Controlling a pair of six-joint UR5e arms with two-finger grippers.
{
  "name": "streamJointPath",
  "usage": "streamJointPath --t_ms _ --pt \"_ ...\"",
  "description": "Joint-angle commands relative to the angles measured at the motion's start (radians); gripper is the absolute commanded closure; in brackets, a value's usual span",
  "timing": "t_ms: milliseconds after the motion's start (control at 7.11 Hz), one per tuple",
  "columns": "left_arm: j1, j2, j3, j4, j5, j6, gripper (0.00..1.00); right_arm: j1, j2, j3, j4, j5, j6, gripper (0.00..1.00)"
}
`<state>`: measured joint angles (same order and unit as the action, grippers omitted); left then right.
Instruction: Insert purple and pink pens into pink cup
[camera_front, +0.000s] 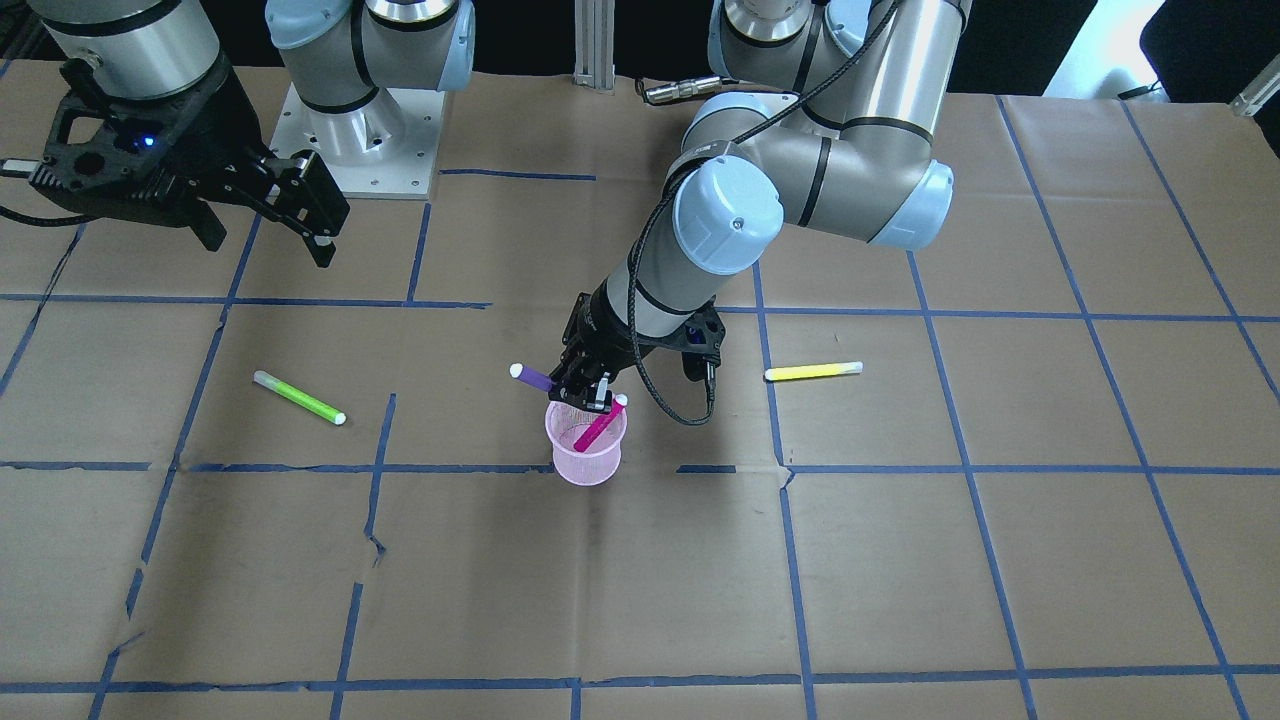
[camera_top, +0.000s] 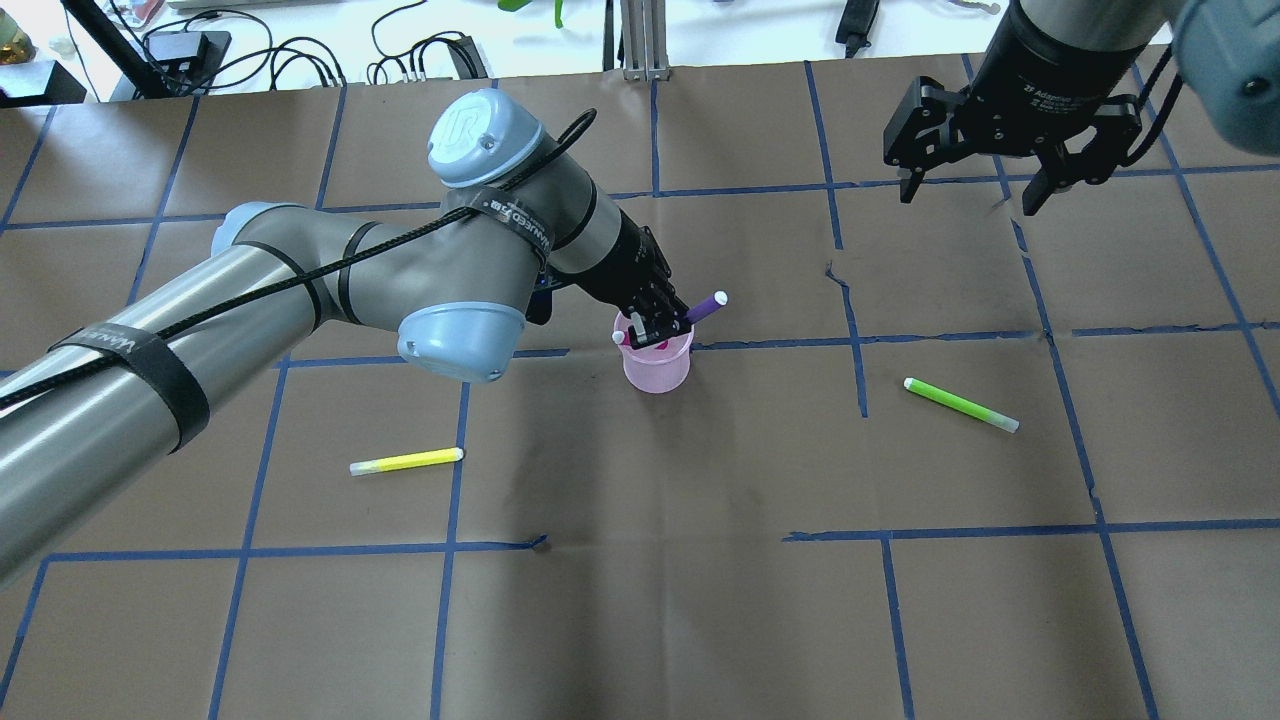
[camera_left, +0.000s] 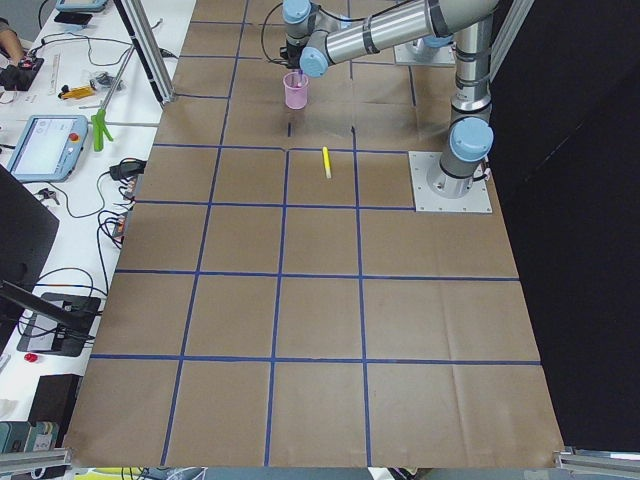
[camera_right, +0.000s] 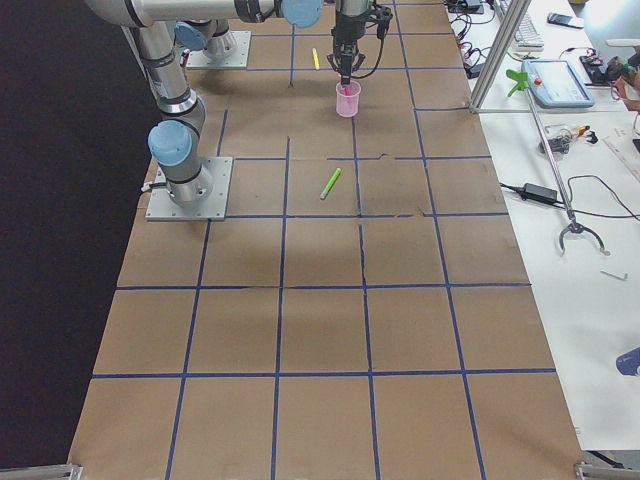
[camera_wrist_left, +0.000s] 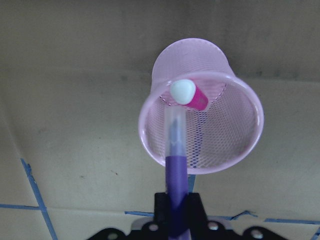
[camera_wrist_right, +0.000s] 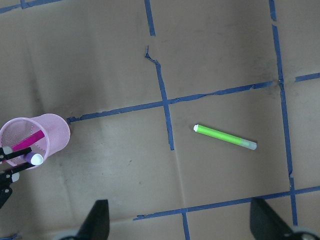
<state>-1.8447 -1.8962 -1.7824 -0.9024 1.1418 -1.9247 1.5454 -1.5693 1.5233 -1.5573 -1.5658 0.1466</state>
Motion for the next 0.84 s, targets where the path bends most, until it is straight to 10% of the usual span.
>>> streamJointPath --t_ms 0,141,422,703 --pt "-0.001 0.000 -0.002 -0.003 0.025 0.001 0.28 -0.001 0.000 -0.003 -0.006 -0.030 0.001 0.00" --pt "0.001 0.000 -0.002 0.003 0.062 0.004 0.01 -0.002 0.000 -0.003 -0.007 -0.031 0.001 0.00" --pt "0.016 0.017 0.018 0.000 0.072 0.009 0.01 0.001 -0.008 -0.011 -0.006 -0.022 0.028 0.00" --pt "0.032 0.092 0.021 -0.018 0.339 0.176 0.03 0.004 -0.011 -0.012 -0.004 -0.019 0.031 0.00"
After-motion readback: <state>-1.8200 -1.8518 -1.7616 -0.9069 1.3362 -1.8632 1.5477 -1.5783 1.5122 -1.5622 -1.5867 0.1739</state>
